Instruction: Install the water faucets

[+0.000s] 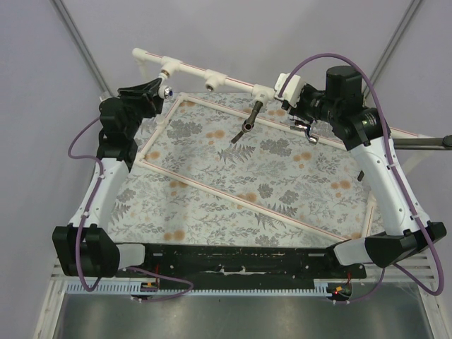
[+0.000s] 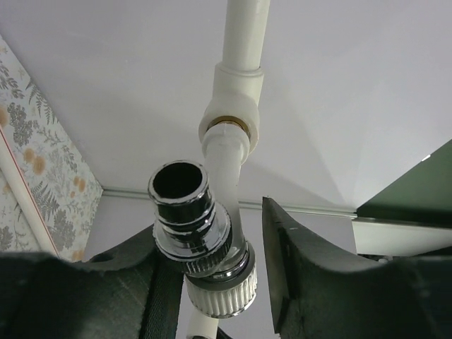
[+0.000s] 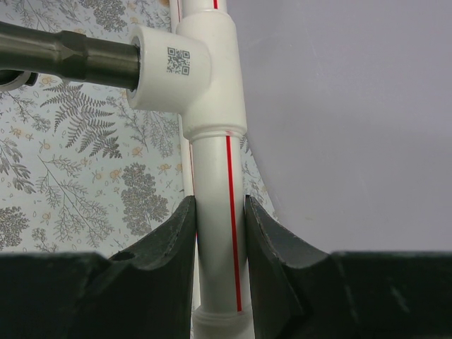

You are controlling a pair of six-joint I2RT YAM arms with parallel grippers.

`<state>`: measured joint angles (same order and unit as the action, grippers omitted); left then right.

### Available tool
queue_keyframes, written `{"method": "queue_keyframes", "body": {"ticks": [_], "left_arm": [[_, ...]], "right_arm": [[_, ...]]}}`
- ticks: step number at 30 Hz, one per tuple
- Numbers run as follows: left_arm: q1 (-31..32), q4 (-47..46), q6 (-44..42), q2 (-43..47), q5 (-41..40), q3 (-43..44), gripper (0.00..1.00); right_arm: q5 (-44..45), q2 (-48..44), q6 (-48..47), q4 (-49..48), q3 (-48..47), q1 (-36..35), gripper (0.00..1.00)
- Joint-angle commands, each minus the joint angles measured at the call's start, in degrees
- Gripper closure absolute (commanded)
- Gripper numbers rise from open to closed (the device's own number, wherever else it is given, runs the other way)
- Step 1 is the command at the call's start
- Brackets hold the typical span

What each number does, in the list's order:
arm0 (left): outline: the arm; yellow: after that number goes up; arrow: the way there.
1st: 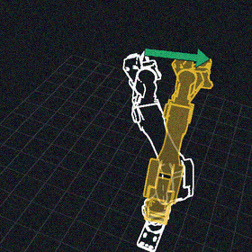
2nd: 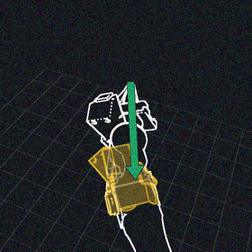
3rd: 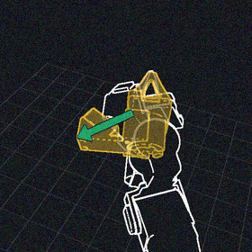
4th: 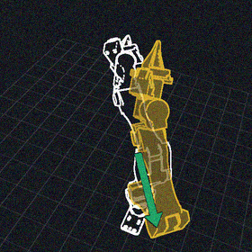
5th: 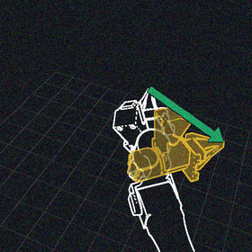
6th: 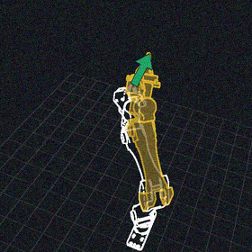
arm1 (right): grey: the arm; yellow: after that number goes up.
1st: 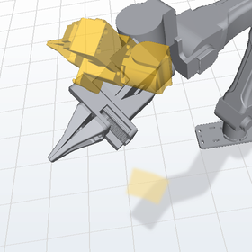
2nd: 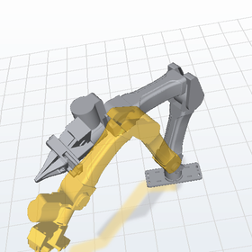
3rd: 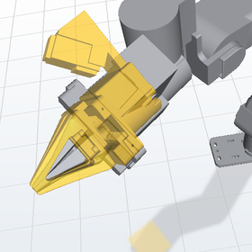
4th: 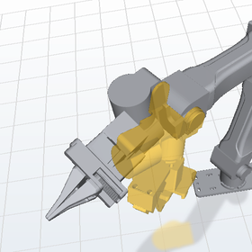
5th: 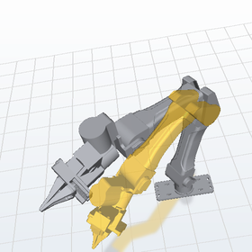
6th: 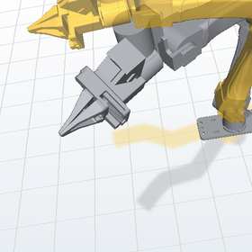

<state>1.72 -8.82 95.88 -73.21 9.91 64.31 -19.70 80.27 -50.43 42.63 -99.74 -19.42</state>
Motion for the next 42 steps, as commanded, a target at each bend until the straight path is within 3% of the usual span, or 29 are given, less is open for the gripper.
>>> {"method": "queue_keyframes", "body": {"ticks": [1,9,13,19,34,42], "left_arm": [[0.3,-5.3,3.0,-0.2,-3.0,1.1,0.54],[0.3,-6.3,-4.2,-1.1,-4.5,-0.2,0.83],[0.3,-6.6,-13.4,-2.4,-4.2,-0.3,0.9],[0.3,-6.2,-35.5,-4.3,-3.4,0.0,0.9],[2.8,-7.1,-100.4,-6.5,2.0,3.0,0.96],[4.2,-7.2,-125.2,-7.3,4.5,1.3,0.98]], "right_arm": [[-3.1,-0.7,1.7,10.5,2.8,-1.5,1.0],[-2.9,-1.3,1.7,10.2,3.2,-1.5,1.0],[-3.0,-1.3,1.6,10.3,3.1,-1.5,1.0],[-3.0,-1.4,1.5,10.2,3.2,-1.6,1.0],[-3.4,-1.9,1.4,9.7,3.5,-1.6,1.0],[-3.4,-2.4,1.4,9.1,3.9,-1.5,1.0]]}}
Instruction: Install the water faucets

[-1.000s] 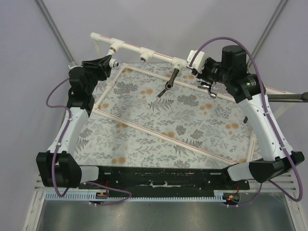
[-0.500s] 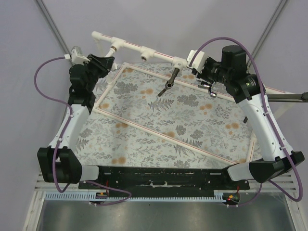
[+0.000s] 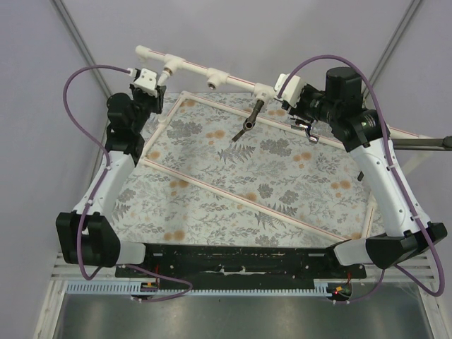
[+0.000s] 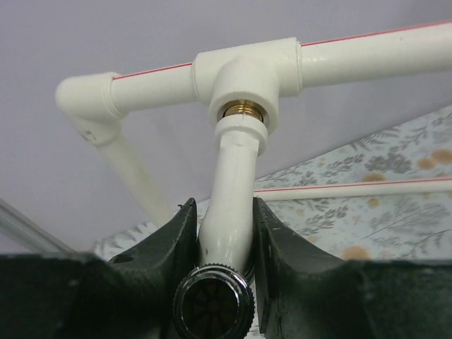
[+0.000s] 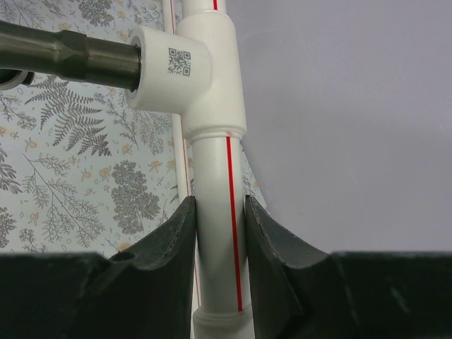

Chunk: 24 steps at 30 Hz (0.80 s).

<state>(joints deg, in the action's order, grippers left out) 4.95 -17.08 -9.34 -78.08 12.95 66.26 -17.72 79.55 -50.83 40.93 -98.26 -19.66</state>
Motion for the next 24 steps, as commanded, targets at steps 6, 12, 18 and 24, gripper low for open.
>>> {"method": "queue_keyframes", "body": {"ticks": [6,12,18,24], "left_arm": [[2.2,1.7,-37.2,-0.8,1.2,-1.2,0.96],[2.2,2.2,-35.3,2.4,0.5,-2.0,0.55],[2.2,2.2,-19.3,8.5,-1.2,-3.9,0.22],[1.8,7.7,-2.4,15.6,-2.5,-2.5,0.15]], "right_arm": [[-5.5,-1.6,1.8,10.8,2.5,-1.3,1.0],[-5.4,-1.5,1.9,10.8,2.5,-1.3,1.0],[-4.9,-1.5,1.9,10.8,2.6,-1.3,1.0],[-4.7,-1.3,1.8,10.8,2.5,-1.3,1.0]]}}
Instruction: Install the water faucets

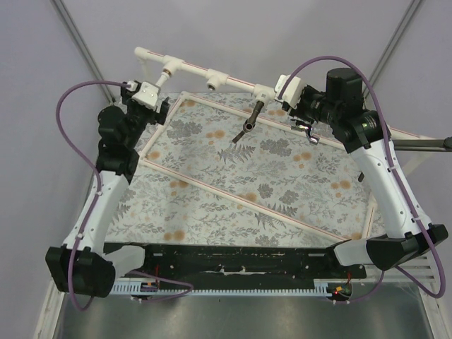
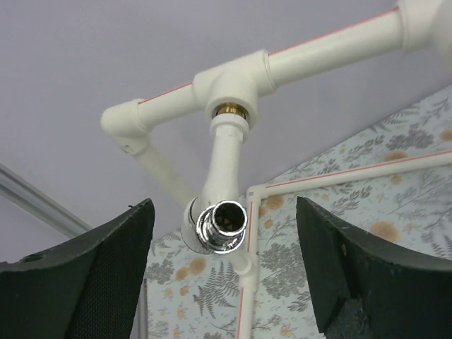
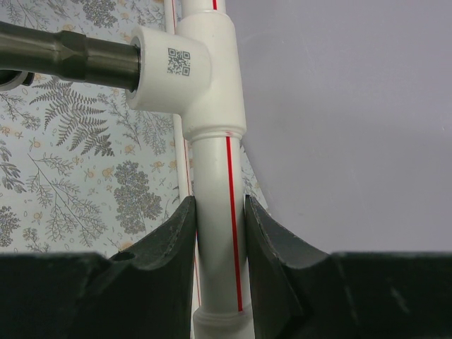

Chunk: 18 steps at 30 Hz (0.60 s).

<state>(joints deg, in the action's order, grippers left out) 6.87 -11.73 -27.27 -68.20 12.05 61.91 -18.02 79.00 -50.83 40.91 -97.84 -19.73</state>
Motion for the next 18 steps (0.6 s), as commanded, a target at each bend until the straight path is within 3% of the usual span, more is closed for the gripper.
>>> {"method": "queue_keyframes", "body": {"ticks": [1,5,11,14,18], "left_arm": [[-0.2,3.9,19.2,6.8,-2.6,2.8,0.15],[-1.6,13.5,39.6,9.3,-6.2,7.9,0.15],[-6.1,29.7,68.1,9.7,-5.3,14.8,0.15],[-9.9,29.8,83.3,9.4,-0.6,12.3,0.15],[-12.8,20.2,102.3,6.7,8.2,6.5,0.15]], "right_arm": [[-4.5,-0.8,1.9,10.9,2.1,-1.4,1.0],[-4.3,-0.7,1.9,10.9,2.1,-1.3,1.0],[-4.5,-0.6,2.0,10.9,2.0,-1.2,1.0],[-4.6,-0.3,2.0,10.9,2.0,-1.3,1.0],[-4.3,-0.5,2.0,10.9,2.0,-1.4,1.0]]}}
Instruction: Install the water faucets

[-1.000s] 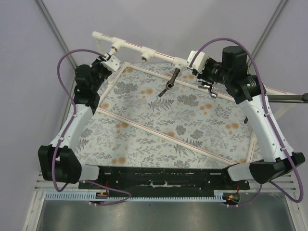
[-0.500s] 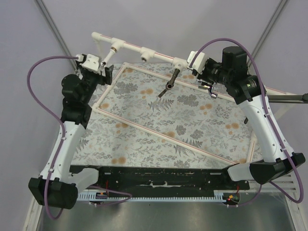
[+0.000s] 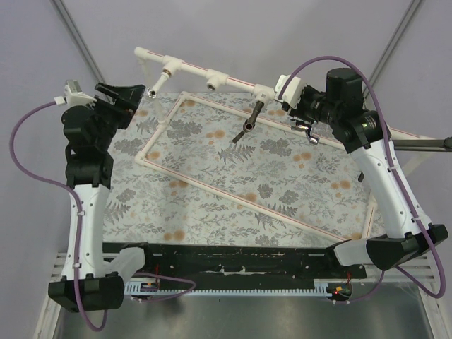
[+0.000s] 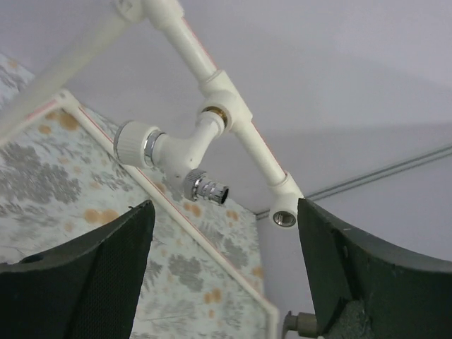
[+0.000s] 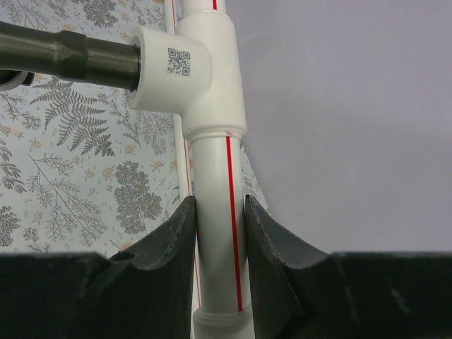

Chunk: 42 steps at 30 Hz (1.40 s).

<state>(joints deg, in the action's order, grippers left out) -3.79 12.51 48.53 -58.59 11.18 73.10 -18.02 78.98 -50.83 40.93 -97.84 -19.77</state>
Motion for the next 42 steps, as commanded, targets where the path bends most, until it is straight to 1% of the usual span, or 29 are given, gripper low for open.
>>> {"method": "queue_keyframes", "body": {"ticks": [1,3,9,10,11,13,15,21,23,26,28,30,33,36,38,41,42], "left_arm": [[-2.2,-6.3,28.7,-4.0,10.9,-5.2,0.15],[-2.2,-8.6,32.3,-5.7,13.0,-5.3,0.15],[-2.2,-11.8,37.9,-9.3,12.5,-5.6,0.15],[-2.2,-12.2,38.7,-9.9,12.6,-5.8,0.17],[-2.2,-15.1,39.8,-10.7,12.7,-5.9,0.21],[-2.2,-17.7,41.6,-12.2,13.2,-6.0,0.26],[-2.0,-19.5,43.0,-13.7,13.3,-5.9,0.28],[-2.1,-23.3,45.2,-15.9,12.9,-6.8,0.46],[-2.1,-24.2,45.4,-16.2,12.6,-7.6,0.56],[-2.1,-25.6,42.5,-16.3,11.7,-8.8,0.78],[-2.1,-25.7,37.9,-16.5,11.6,-8.6,0.88],[-2.2,-25.5,30.8,-16.6,11.5,-8.1,0.91],[-2.1,-24.9,15.3,-16.4,10.0,-7.6,0.92],[-2.0,-24.7,-3.1,-15.8,8.9,-6.9,0.91],[-1.0,-23.8,-17.6,-15.4,8.3,-6.2,0.92],[2.3,-21.1,-41.0,-14.4,6.9,-5.9,0.96],[4.8,-20.3,-50.3,-13.6,5.9,-6.3,0.98]], "right_arm": [[-4.3,-0.7,2.0,10.8,2.1,-1.2,1.0],[-4.1,-0.9,2.0,10.8,2.3,-1.3,1.0],[-3.4,-1.5,2.0,10.3,2.8,-1.3,1.0],[-3.3,-1.5,2.0,10.3,2.8,-1.4,1.0],[-3.2,-1.5,2.0,10.3,2.7,-1.3,1.0],[-2.8,-1.6,2.0,10.3,2.7,-1.2,1.0],[-2.5,-1.6,1.8,10.3,2.7,-1.3,1.0],[-1.9,-1.7,1.6,10.3,2.7,-1.3,1.0],[-1.9,-1.6,1.7,10.3,2.8,-1.3,1.0],[-1.8,-1.6,1.5,10.2,2.9,-1.3,1.0],[-1.8,-1.6,1.6,10.1,2.8,-1.3,1.0],[-1.9,-1.7,1.6,10.0,2.9,-1.3,1.0],[-2.2,-1.9,1.7,9.9,3.0,-1.3,1.0],[-2.6,-2.0,1.8,9.7,3.1,-1.3,1.0],[-2.9,-2.1,2.0,9.6,3.1,-1.3,1.0],[-3.2,-2.3,2.0,9.3,3.3,-1.3,1.0],[-3.3,-2.3,2.1,9.1,3.4,-1.3,1.0]]}}
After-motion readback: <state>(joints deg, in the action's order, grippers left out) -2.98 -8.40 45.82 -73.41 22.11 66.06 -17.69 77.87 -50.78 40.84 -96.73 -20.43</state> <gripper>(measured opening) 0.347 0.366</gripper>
